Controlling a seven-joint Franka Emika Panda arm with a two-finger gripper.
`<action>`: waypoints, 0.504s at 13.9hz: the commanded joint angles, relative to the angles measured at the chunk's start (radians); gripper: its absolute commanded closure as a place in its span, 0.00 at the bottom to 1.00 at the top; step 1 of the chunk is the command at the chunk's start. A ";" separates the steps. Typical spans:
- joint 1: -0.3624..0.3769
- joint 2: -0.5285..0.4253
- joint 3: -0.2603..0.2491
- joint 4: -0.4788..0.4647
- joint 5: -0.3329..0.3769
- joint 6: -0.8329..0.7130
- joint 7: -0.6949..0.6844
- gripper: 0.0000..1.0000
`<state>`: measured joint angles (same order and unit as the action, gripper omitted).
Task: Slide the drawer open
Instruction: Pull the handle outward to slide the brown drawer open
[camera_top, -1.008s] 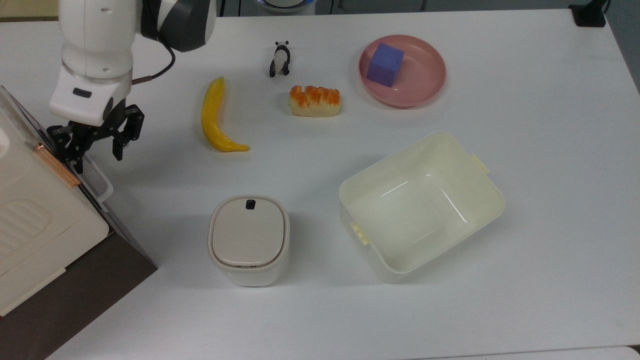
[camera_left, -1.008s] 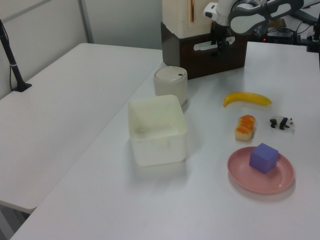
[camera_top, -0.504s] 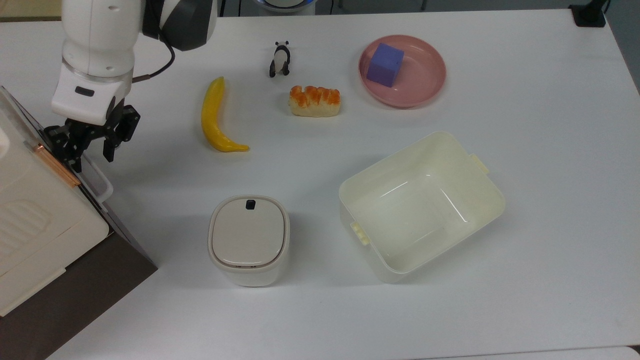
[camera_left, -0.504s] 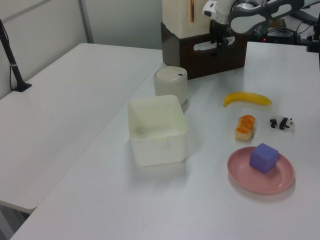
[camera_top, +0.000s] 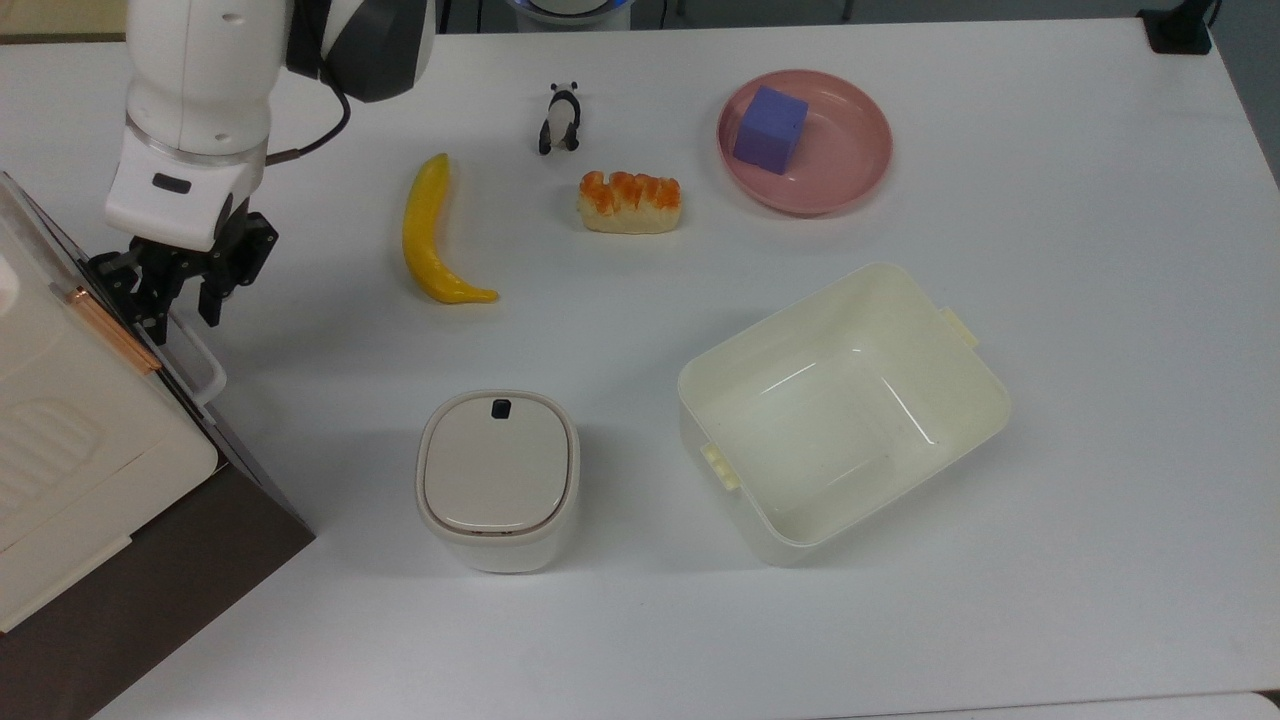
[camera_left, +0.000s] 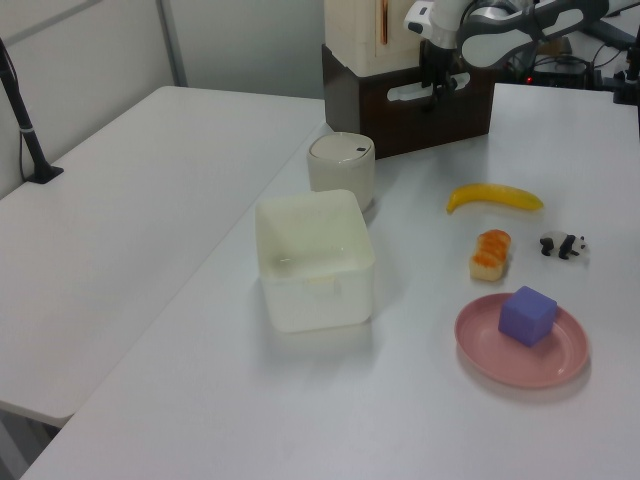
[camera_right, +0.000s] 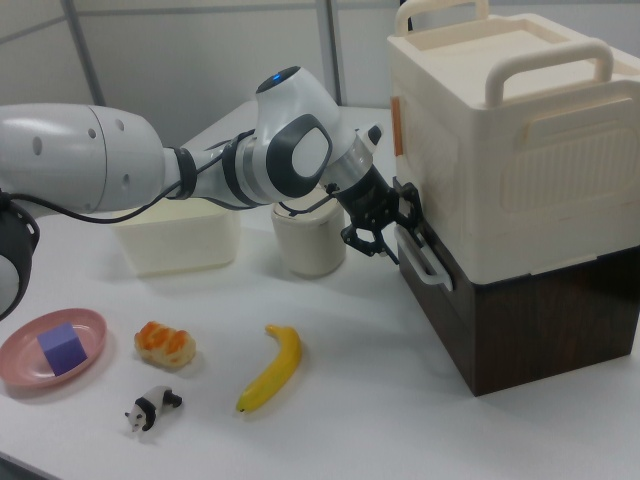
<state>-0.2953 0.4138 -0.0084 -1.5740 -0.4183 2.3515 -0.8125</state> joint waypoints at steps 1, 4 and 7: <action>0.005 -0.009 -0.004 -0.017 -0.030 0.011 0.026 0.83; 0.005 -0.021 -0.004 -0.029 -0.028 0.009 0.026 0.97; 0.008 -0.030 -0.002 -0.046 -0.028 0.009 0.029 1.00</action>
<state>-0.2959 0.4144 -0.0085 -1.5768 -0.4201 2.3510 -0.8086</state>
